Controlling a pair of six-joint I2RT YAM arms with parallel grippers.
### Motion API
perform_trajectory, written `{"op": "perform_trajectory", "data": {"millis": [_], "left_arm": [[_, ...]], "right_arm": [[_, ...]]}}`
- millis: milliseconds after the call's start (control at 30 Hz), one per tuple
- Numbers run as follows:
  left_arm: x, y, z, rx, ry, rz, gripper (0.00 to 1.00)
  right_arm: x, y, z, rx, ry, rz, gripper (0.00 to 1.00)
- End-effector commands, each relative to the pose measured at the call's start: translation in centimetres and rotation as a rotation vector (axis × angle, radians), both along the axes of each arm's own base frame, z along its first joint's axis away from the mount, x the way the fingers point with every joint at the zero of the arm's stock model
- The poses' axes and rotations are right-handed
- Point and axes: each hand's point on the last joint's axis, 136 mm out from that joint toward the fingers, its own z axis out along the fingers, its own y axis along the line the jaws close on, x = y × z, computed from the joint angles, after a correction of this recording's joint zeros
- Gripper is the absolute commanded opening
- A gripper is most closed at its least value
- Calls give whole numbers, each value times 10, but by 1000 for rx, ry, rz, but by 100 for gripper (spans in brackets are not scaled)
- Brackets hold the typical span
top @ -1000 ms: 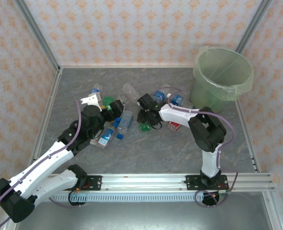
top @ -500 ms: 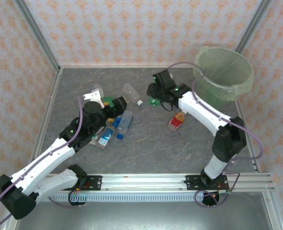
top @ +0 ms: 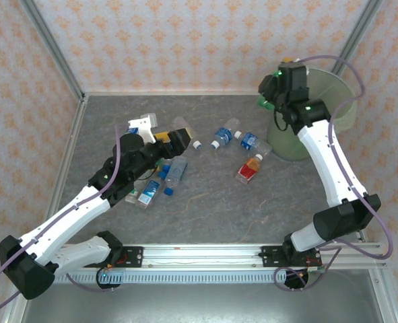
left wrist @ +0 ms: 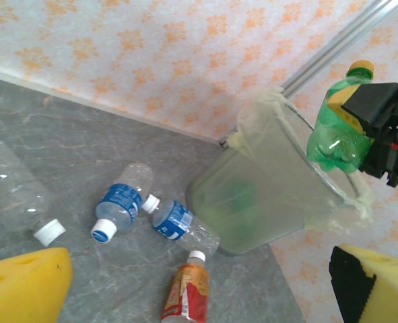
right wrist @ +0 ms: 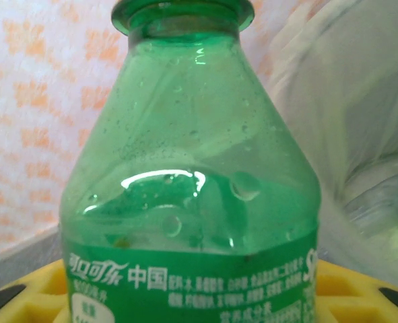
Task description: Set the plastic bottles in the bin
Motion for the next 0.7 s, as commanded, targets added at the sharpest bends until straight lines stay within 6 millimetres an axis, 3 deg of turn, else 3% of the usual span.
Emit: {"op": "perform_trajectory", "data": {"millis": [0,133,267,467,667], "left_arm": [[-4,-11,25,-30,-71,-60,99],[-6,-16,23,-25,-69,-76,99],[-5,-16,23,-21,-68,-74,99],[-5,-14,24,-13,-71,-65,99],[-4,-12,22,-3,-66,-56,99]], "right_arm": [[-9,-39,22,-59,-24,-84,45],[-8,-80,25,-73,-24,-179,45],[-6,-115,14,-76,1,-249,45],[-1,-142,-7,-76,42,-300,45],[3,-148,-25,-79,82,-303,45]]}}
